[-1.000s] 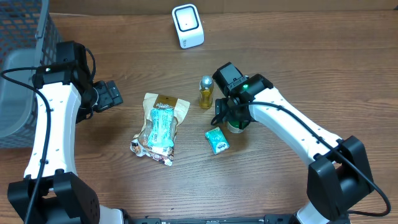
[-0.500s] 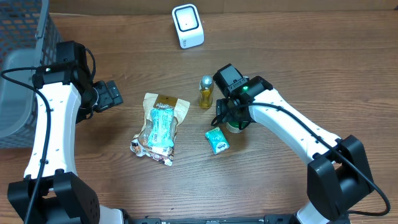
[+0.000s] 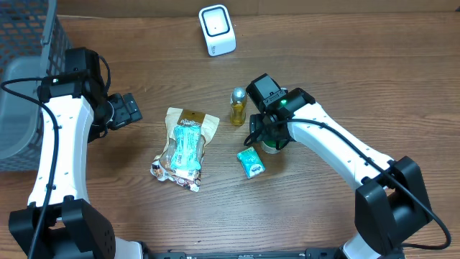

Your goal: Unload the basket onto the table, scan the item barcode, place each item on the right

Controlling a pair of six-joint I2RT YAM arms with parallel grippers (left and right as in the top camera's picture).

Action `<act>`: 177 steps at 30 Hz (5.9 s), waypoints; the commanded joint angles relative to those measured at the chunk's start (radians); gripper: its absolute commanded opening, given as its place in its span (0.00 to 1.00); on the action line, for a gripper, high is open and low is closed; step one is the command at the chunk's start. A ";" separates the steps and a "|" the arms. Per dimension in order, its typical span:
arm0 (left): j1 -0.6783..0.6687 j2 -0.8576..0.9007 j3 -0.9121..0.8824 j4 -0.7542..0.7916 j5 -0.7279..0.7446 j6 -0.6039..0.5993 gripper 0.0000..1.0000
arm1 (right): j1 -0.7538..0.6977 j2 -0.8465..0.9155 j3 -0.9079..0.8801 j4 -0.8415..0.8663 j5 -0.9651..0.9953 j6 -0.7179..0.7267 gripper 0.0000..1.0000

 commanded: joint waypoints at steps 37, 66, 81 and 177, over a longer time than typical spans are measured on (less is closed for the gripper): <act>0.000 0.000 0.005 0.001 -0.002 0.000 0.99 | -0.050 0.006 -0.165 0.164 0.036 -0.001 0.73; 0.000 0.000 0.005 0.001 -0.002 0.000 1.00 | -0.050 0.006 -0.167 0.179 0.002 -0.008 0.81; 0.000 0.000 0.005 0.001 -0.002 0.000 0.99 | -0.050 0.006 -0.168 0.203 0.002 -0.008 0.80; 0.000 0.000 0.005 0.001 -0.002 0.000 1.00 | -0.145 -0.033 0.181 -0.346 -0.763 -0.003 0.19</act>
